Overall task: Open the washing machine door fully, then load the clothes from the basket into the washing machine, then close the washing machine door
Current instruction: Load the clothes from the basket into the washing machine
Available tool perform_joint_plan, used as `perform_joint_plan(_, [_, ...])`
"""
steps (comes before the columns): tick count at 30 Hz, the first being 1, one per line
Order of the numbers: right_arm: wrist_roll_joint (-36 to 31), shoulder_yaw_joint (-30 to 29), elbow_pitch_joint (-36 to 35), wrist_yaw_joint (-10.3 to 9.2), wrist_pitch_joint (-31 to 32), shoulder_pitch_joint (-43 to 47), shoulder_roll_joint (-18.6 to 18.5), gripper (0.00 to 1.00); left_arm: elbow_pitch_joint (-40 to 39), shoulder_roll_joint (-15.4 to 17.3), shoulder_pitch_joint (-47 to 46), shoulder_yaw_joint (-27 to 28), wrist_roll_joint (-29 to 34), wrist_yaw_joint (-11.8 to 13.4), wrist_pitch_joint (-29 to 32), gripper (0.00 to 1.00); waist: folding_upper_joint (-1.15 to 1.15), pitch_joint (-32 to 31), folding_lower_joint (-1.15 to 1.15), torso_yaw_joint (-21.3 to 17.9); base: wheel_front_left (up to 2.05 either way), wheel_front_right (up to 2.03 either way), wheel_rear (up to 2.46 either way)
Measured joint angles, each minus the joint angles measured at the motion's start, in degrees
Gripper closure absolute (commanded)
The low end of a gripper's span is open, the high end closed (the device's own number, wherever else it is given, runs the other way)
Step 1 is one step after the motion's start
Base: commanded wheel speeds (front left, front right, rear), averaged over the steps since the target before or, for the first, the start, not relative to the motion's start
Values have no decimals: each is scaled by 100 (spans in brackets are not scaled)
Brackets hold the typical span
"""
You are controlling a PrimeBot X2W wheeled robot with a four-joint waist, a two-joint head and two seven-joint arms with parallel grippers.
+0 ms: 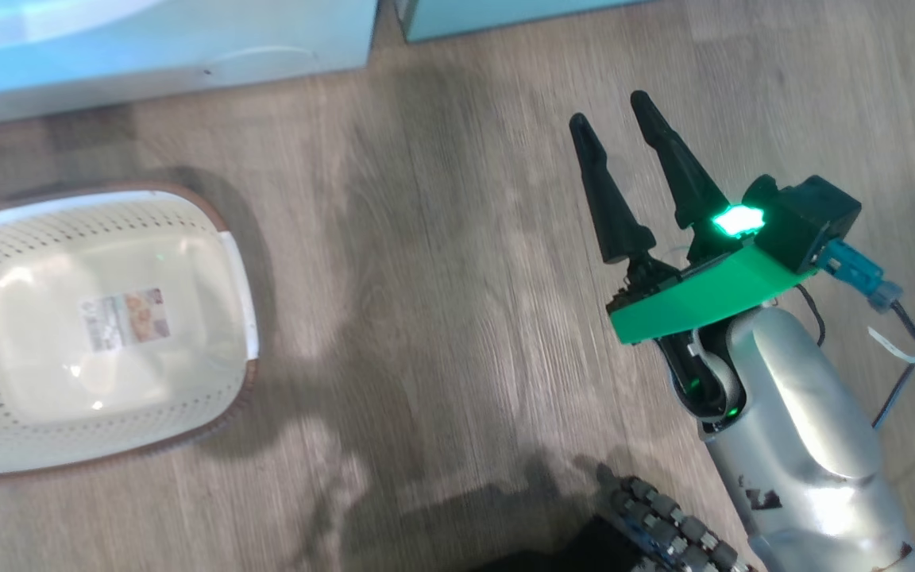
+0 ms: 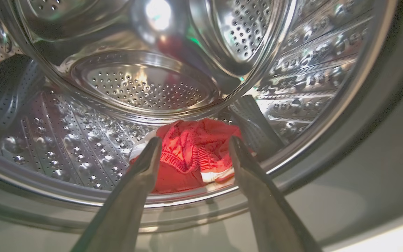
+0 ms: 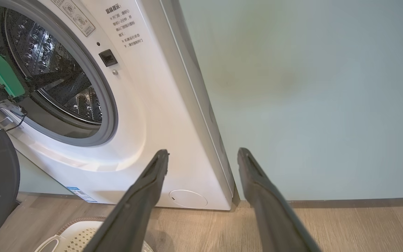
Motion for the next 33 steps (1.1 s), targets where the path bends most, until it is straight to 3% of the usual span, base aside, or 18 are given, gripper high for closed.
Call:
perform_joint_plan(10, [-186, -226, 126, 0, 0, 374, -2, 0, -689, -34, 1461, -287, -639, 0, -196, 0, 0, -700, 0, 216, 0, 0, 0])
perform_joint_plan(20, [-421, -457, 278, 0, 0, 849, -3, 0, -1448, -312, 3220, -305, -1039, 19, -355, 0, 0, -1573, 0, 434, 0, 0, 0])
perform_joint_plan(27, [-606, -641, 303, 0, 0, 1202, -15, 0, -2767, -460, 4643, 241, -722, 423, -361, 0, 0, -2247, 0, 613, 0, 0, 0])
perform_joint_plan(33, [-646, -659, 311, 0, 0, 1501, -42, 0, -3813, -928, 6141, 676, -232, 742, -361, 0, 0, -2822, -1, 761, 0, 0, 0])
